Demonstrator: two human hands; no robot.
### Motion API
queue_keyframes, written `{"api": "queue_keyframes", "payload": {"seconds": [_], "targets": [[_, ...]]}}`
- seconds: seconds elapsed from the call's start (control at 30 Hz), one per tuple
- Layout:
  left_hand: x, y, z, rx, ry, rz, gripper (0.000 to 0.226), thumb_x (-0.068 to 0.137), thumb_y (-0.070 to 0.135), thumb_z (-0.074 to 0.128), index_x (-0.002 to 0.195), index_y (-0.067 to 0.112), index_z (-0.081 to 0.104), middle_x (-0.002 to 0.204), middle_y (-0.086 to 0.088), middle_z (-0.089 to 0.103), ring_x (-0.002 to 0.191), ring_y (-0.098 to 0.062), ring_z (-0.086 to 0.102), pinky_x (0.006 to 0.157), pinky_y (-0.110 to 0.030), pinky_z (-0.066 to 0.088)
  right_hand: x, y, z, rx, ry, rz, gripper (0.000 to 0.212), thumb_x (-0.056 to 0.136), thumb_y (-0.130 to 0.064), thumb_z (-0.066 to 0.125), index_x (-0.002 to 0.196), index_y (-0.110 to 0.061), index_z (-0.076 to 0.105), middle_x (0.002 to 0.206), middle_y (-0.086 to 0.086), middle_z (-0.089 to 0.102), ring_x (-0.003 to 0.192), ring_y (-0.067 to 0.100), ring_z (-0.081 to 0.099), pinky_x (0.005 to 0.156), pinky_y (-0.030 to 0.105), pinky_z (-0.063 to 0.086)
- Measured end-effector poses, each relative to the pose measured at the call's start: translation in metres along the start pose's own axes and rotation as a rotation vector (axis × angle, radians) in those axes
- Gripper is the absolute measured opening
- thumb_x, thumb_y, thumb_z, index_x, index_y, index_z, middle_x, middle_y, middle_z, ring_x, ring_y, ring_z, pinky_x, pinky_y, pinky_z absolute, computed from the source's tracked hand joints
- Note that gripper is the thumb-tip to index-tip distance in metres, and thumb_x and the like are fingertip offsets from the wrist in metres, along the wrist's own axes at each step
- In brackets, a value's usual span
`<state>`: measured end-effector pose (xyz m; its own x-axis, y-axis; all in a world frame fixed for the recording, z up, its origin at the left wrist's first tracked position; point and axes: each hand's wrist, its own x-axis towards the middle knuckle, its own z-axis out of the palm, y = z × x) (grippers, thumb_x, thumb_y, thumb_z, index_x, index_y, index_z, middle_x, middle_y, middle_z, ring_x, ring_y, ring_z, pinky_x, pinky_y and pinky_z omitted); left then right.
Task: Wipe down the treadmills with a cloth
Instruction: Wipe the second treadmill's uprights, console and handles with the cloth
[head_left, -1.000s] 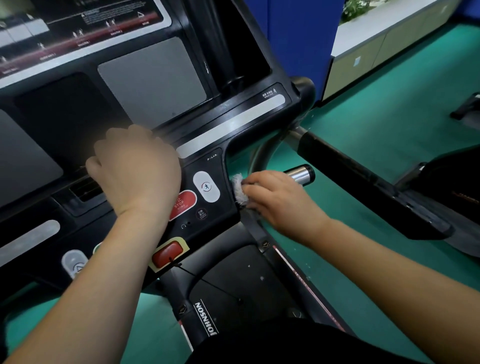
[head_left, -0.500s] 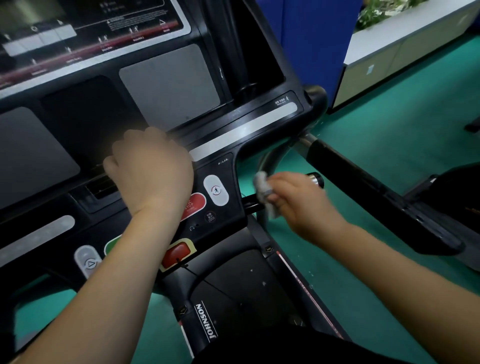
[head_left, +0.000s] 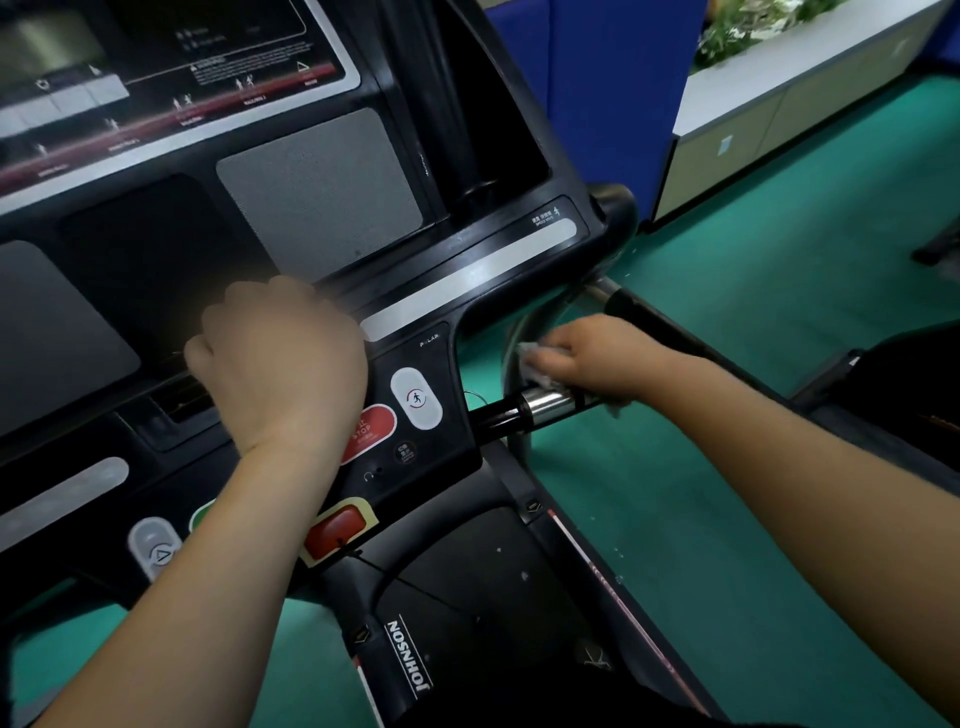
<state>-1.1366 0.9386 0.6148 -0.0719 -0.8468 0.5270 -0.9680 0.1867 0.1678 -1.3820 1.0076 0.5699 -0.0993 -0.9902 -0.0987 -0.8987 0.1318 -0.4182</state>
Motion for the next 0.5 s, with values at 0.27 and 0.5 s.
{"api": "queue_keyframes", "payload": {"seconds": [0.27, 0.5], "targets": [[0.000, 0.001, 0.001, 0.010, 0.006, 0.005, 0.034, 0.088, 0.032, 0.041, 0.110, 0.013, 0.058, 0.114, -0.016, 0.054, 0.106, -0.039, 0.046, 0.093, -0.050, 0.033, -0.034, 0.021, 0.040, 0.690, 0.501, 0.276, 0.029, 0.094, -0.031, 0.055, 0.070, -0.015, 0.053, 0.069, 0.010, 0.053, 0.037, 0.018, 0.055, 0.032, 0.029, 0.045], [0.000, 0.002, 0.000, 0.021, 0.001, 0.006, 0.034, 0.089, 0.031, 0.039, 0.110, 0.012, 0.058, 0.114, -0.016, 0.054, 0.106, -0.039, 0.045, 0.094, -0.051, 0.032, -0.037, -0.010, 0.076, 1.142, 0.978, 0.636, 0.023, 0.095, -0.037, 0.050, 0.096, -0.024, 0.069, 0.085, -0.003, 0.068, 0.085, 0.024, 0.068, 0.077, 0.045, 0.058]]}}
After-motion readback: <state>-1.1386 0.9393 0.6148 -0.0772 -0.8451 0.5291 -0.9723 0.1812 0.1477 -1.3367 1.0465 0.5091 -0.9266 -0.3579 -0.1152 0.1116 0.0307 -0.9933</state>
